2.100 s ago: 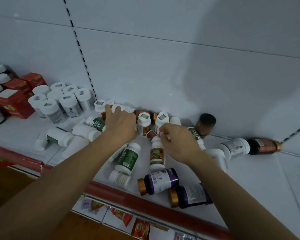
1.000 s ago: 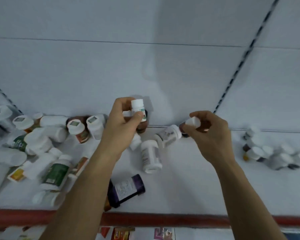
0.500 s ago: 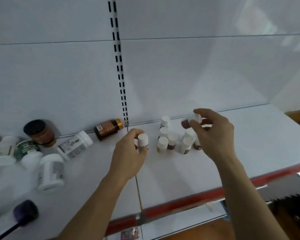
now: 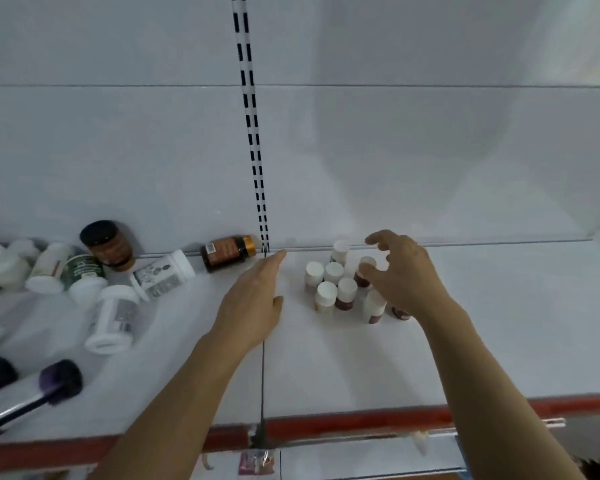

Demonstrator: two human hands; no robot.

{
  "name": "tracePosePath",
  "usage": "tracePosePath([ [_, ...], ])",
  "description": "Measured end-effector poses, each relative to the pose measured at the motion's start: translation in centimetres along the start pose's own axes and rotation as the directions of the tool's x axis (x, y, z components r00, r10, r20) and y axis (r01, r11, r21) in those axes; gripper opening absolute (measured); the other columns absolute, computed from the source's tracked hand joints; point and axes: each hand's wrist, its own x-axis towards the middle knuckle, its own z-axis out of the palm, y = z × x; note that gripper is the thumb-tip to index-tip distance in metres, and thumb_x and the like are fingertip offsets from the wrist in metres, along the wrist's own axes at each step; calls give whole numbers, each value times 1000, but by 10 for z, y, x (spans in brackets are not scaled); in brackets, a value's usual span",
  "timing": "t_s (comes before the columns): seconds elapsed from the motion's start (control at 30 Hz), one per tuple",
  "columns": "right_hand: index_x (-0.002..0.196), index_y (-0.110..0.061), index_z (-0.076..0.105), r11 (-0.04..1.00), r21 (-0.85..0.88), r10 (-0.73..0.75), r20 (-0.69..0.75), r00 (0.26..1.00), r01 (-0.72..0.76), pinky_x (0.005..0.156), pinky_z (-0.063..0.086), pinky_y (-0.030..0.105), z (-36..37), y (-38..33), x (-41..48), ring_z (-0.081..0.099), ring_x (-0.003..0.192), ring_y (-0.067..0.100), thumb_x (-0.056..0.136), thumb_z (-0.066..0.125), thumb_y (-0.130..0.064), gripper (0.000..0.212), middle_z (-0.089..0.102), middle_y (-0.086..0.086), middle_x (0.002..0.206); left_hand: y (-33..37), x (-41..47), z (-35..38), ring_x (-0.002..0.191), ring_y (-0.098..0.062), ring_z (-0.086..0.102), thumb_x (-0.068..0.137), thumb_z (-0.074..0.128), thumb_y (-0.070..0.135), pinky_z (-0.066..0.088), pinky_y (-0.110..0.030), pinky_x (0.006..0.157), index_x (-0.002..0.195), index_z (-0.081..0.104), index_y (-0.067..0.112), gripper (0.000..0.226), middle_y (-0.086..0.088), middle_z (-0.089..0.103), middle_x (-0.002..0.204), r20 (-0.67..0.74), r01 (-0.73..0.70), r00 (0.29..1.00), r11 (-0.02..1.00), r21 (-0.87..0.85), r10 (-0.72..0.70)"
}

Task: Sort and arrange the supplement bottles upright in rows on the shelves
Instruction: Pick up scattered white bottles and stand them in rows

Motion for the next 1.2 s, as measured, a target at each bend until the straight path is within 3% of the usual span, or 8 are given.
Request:
tracePosePath([
  [0.1,130,-25,55,992,-100,-85,-125,988,72,91,45,43,4,-14,-9,53,116,30,97,58,-39,36,55,6,128,-32,-16,-43,129,-32,50,91,68,19,47,-47,102,147,44,17,61,-3,50,146,-135,55,991,971,233,-23],
  [0.2,132,-26,53,958,-222,-205,-84,975,182,94,43,51,13,-50,-5,48,118,33,100,50,-45,38,52,8,133,-71,-40,-91,119,-37,54,84,73,17,49,-50,96,135,55,15,54,-6,57,138,-262,149,963,943,299,-69],
  [0.43,128,-20,59,815,-97,-569,48,821,571,90,48,53,91,-174,0,51,115,36,98,58,-34,33,56,11,128,-148,-128,-166,117,-38,51,87,68,14,43,-51,98,127,60,15,41,-9,59,131,-574,427,778,885,185,-255],
  [0.6,121,-22,60,683,-16,-720,149,677,730,86,49,50,154,-258,-22,52,105,31,96,58,-36,29,57,7,117,-197,-200,-203,120,-36,49,88,69,14,46,-51,97,130,59,19,43,-8,57,134,-624,611,652,786,95,-431],
  [0.73,116,-22,61,633,91,-770,183,612,769,86,50,47,192,-308,-35,54,103,27,96,59,-32,23,59,3,111,-232,-234,-226,119,-34,50,90,68,18,44,-47,97,132,57,19,43,-7,56,134,-631,653,615,754,72,-473],
  [0.87,125,-24,59,568,207,-808,327,491,797,90,50,36,224,-343,-47,56,100,14,96,61,-25,29,60,-2,119,-267,-240,-244,116,-34,52,91,67,20,47,-49,94,130,58,19,41,-6,57,131,-610,638,633,767,62,-478],
  [1.07,142,-37,47,483,239,-743,621,250,843,113,37,38,278,-377,-52,42,135,16,82,63,2,74,47,-9,146,-325,-231,-260,105,-24,56,92,66,22,50,-45,88,124,58,24,34,0,60,118,-493,533,752,844,63,-438],
  [1.2,130,-33,56,540,210,-716,623,314,815,104,44,37,291,-389,-42,53,116,12,87,71,-10,52,56,-9,125,-350,-226,-271,82,-10,57,92,67,19,45,-28,70,105,63,24,15,10,63,97,-383,371,865,927,56,-324],
])
